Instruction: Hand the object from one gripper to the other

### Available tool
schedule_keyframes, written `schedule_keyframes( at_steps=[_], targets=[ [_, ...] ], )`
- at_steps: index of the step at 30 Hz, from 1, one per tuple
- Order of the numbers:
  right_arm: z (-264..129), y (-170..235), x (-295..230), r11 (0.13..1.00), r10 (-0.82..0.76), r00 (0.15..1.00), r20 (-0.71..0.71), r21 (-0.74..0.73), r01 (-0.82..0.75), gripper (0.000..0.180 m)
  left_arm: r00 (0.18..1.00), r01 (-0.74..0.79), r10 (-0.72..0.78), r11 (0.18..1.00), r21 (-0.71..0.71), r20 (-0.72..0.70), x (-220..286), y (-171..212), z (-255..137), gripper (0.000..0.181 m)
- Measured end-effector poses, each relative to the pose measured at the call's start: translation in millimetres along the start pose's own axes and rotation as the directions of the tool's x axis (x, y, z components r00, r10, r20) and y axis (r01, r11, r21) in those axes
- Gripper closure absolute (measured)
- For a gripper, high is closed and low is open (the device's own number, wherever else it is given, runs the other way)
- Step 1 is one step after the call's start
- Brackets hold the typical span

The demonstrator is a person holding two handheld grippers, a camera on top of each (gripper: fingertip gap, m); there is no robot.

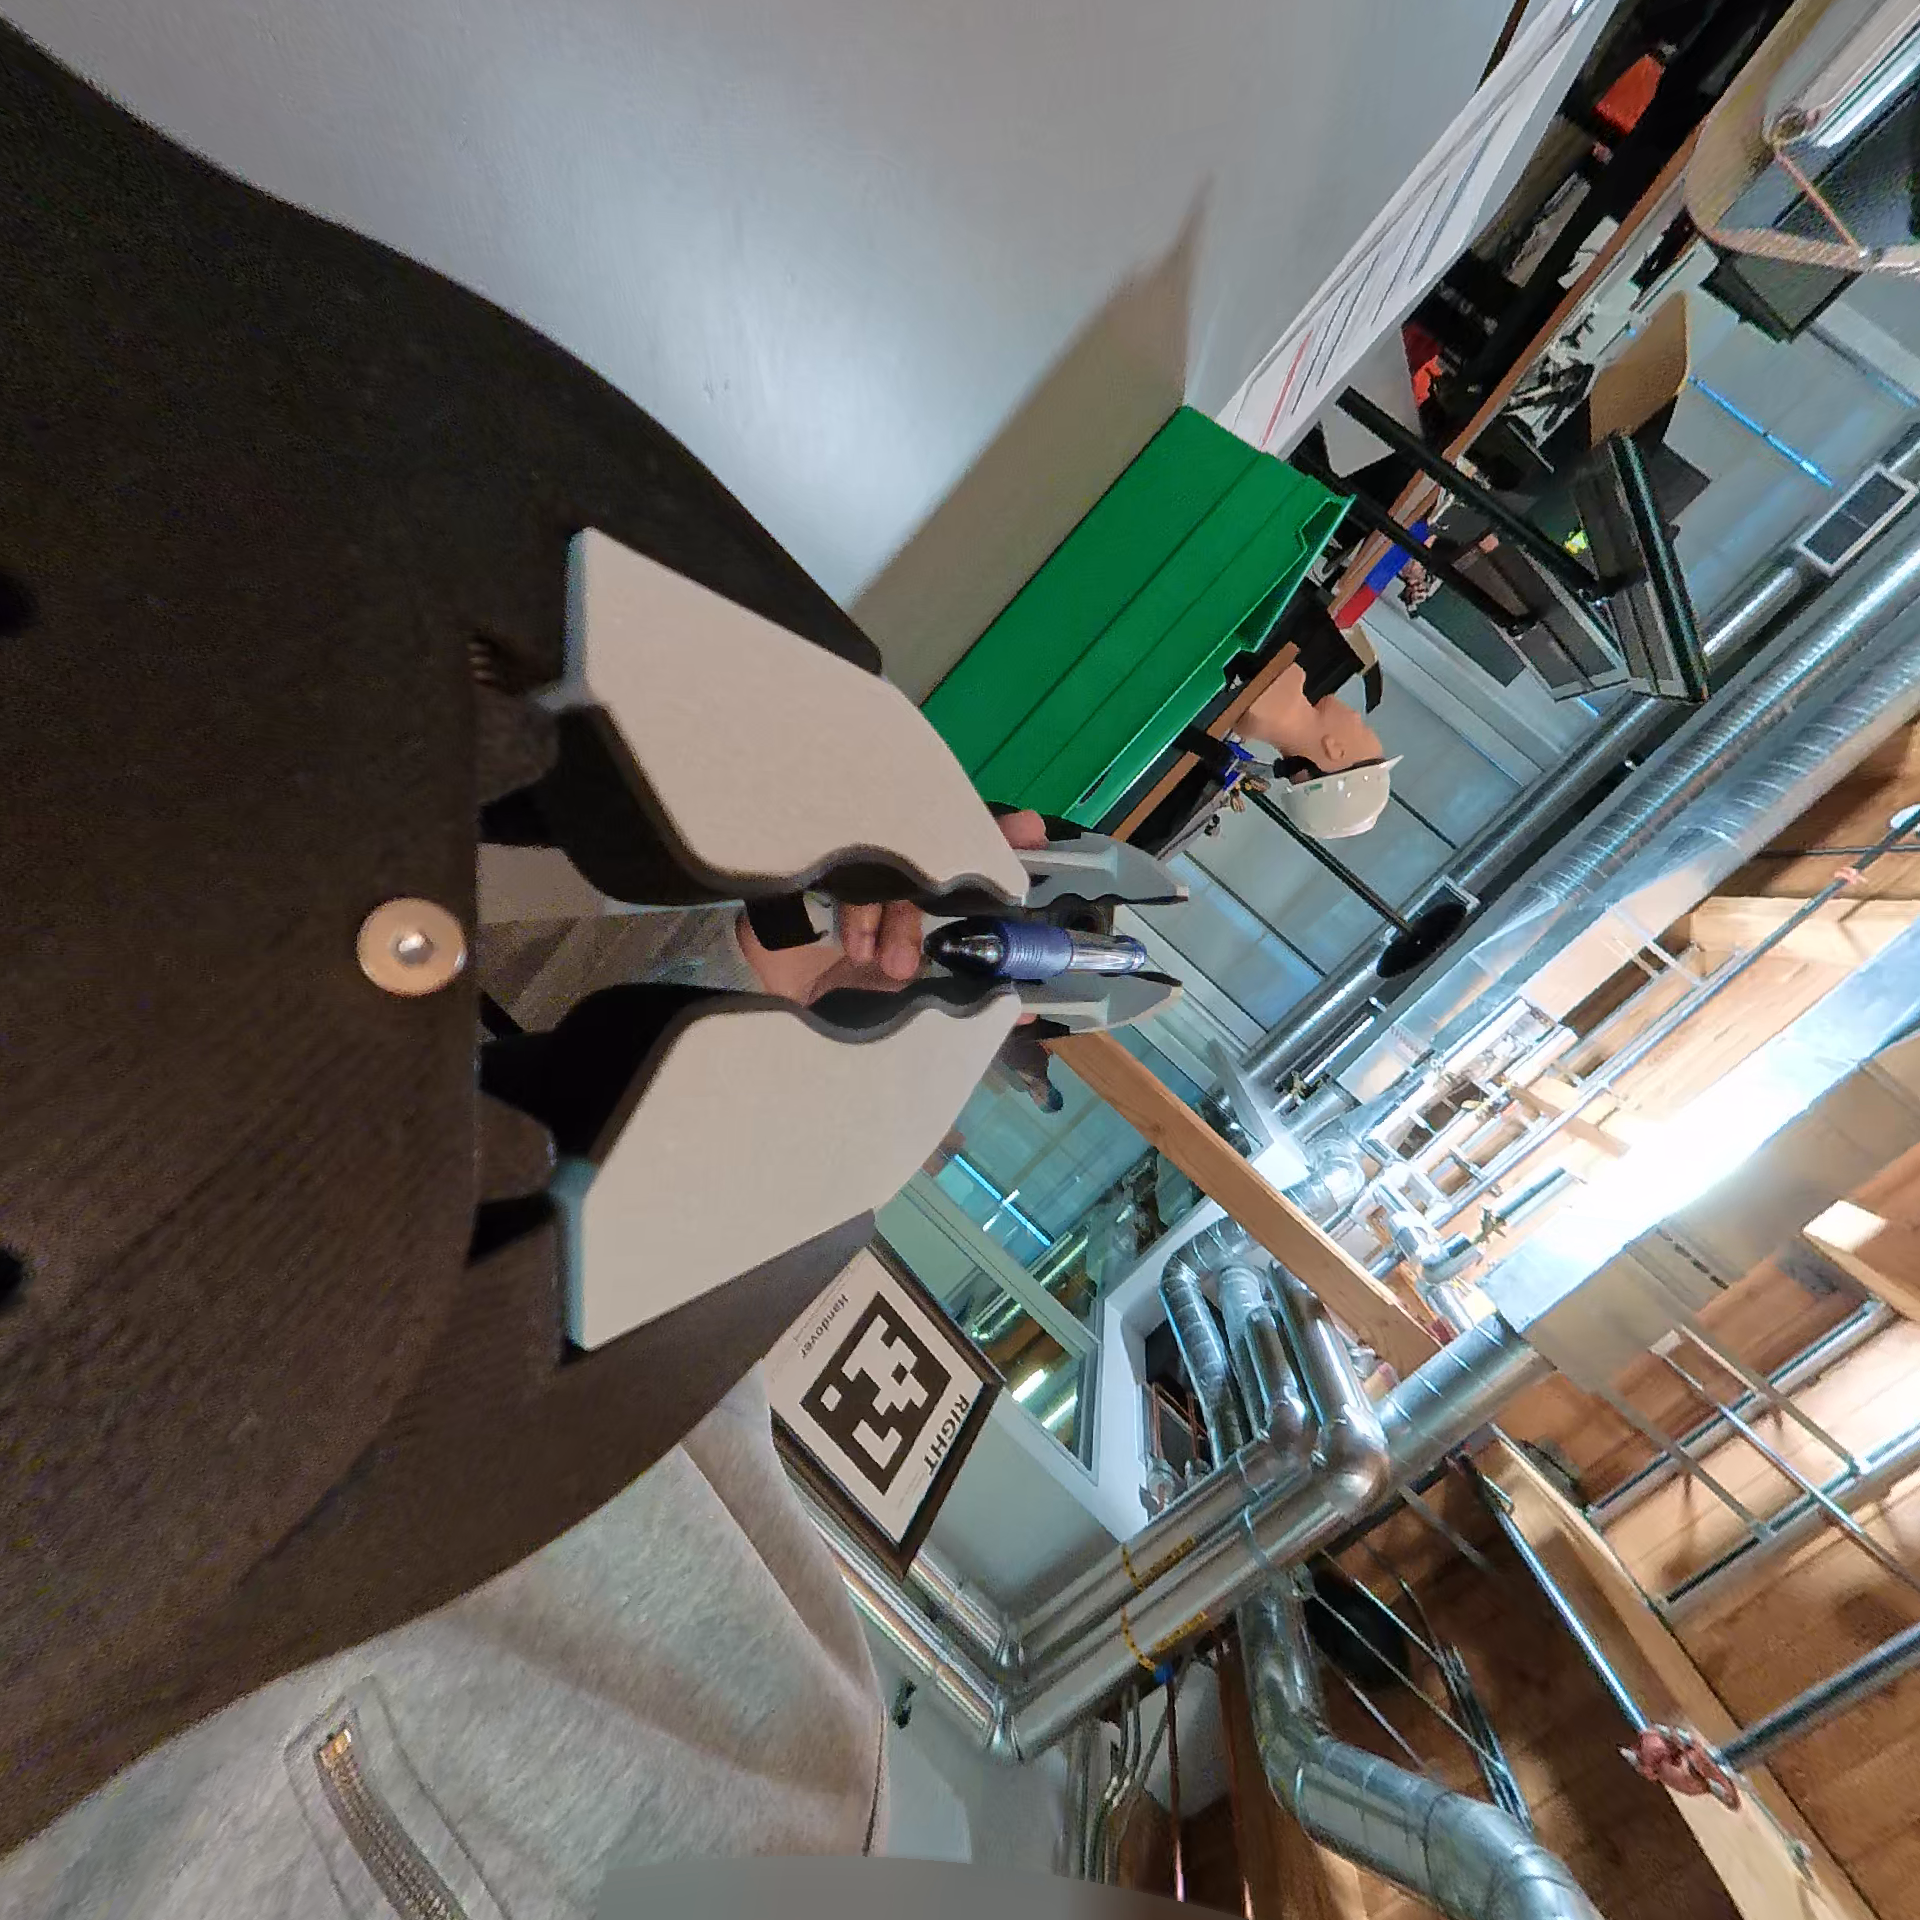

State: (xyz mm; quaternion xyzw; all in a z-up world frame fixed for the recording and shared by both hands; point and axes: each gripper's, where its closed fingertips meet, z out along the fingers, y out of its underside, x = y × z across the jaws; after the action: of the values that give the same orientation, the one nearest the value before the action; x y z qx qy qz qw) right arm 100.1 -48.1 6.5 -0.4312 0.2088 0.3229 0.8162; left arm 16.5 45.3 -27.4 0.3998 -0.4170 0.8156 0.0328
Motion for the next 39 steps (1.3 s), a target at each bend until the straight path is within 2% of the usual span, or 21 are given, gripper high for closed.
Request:
schedule_keyframes(
  at_steps=[5, 9, 11, 17, 24, 39],
  targets=[
    [4.4, 13.5, 0.4, 0.983, -0.108, 0.994, -0.022, -0.148, 0.104, 0.152, 0.993, -0.108, 0.113, 0.989, -0.102, 0.039, -2.5, 0.3, -5.6, 0.17],
    [5.1, 39.8, 5.7, 0.899, -0.27, 0.963, -0.021, -0.362, 0.245, 0.151, 0.971, -0.226, 0.237, 0.955, -0.192, 0.039, 0.7, -1.1, -14.0, 0.17],
    [4.6, 46.8, 7.6, 0.874, -0.297, 0.955, -0.014, -0.407, 0.266, 0.151, 0.963, -0.253, 0.267, 0.943, -0.215, 0.039, 0.3, -2.9, -18.7, 0.17],
    [6.5, 62.9, 5.7, 0.851, -0.268, 0.963, 0.018, -0.464, 0.245, 0.15, 0.98, -0.197, 0.2, 0.964, -0.178, 0.0, 2.3, -9.8, -25.2, 0.17],
    [7.9, 86.2, -0.2, 0.804, -0.239, 0.969, 0.064, -0.546, 0.235, 0.154, 0.981, -0.192, 0.194, 0.954, -0.231, -0.014, 1.6, 0.8, -22.3, 0.17],
    [9.5, 92.6, -6.6, 0.798, -0.227, 0.969, 0.098, -0.552, 0.243, 0.168, 0.985, -0.174, 0.169, 0.951, -0.255, -0.041, 3.8, 9.2, -18.1, 0.169]
  ],
)
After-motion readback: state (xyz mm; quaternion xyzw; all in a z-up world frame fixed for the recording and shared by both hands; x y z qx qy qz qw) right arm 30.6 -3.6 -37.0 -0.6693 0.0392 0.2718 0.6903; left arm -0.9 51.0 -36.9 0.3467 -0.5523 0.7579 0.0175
